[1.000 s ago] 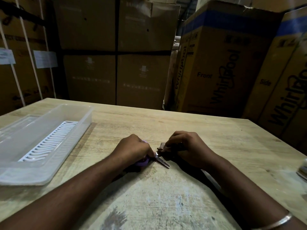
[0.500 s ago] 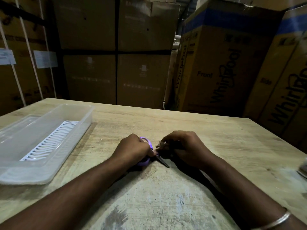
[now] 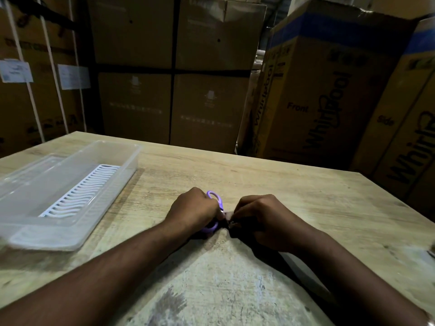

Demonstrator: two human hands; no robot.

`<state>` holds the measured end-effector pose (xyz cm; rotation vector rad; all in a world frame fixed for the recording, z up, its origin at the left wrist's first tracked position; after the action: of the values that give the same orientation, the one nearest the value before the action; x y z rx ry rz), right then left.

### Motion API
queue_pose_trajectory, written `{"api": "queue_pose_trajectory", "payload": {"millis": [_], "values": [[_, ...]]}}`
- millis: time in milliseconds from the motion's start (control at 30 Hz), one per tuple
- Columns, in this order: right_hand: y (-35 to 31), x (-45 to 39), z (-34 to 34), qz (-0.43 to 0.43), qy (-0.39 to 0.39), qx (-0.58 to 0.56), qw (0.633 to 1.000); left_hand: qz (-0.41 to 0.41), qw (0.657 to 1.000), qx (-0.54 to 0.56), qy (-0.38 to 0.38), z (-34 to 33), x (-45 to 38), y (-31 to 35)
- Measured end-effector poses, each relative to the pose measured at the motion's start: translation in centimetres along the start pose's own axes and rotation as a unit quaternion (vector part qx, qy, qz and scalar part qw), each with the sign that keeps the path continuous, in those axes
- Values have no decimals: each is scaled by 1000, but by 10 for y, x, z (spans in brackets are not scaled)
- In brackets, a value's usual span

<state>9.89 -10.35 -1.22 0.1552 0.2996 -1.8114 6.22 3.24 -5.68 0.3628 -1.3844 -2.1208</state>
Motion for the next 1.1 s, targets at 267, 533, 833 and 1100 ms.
{"api": "queue_pose_trajectory", "payload": {"millis": [267, 533, 833, 1100], "values": [[-5, -3, -1, -2, 30, 19, 999, -4, 1000, 14, -17, -2, -1, -1], [0, 9, 3, 3, -27, 13, 1000, 4, 999, 32, -38, -4, -3, -2], [-1, 3, 12, -4, 93, -32, 995, 1, 999, -1, -53, -4, -3, 1], [-10, 1, 1, 17, 51, -21, 998, 9, 998, 27, -63, -6, -1, 1]]}}
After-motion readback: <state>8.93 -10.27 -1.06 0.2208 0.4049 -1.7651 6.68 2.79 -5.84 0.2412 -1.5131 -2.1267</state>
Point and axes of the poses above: each hand's wrist, its own x-axis away from the middle knuckle, its own z-axis out of the back of the hand, y = z × x, the point moved 9 cm from there along -x, towards the middle knuckle, and after that the axes turned 8 degrees about x, right-handed, at the moved point
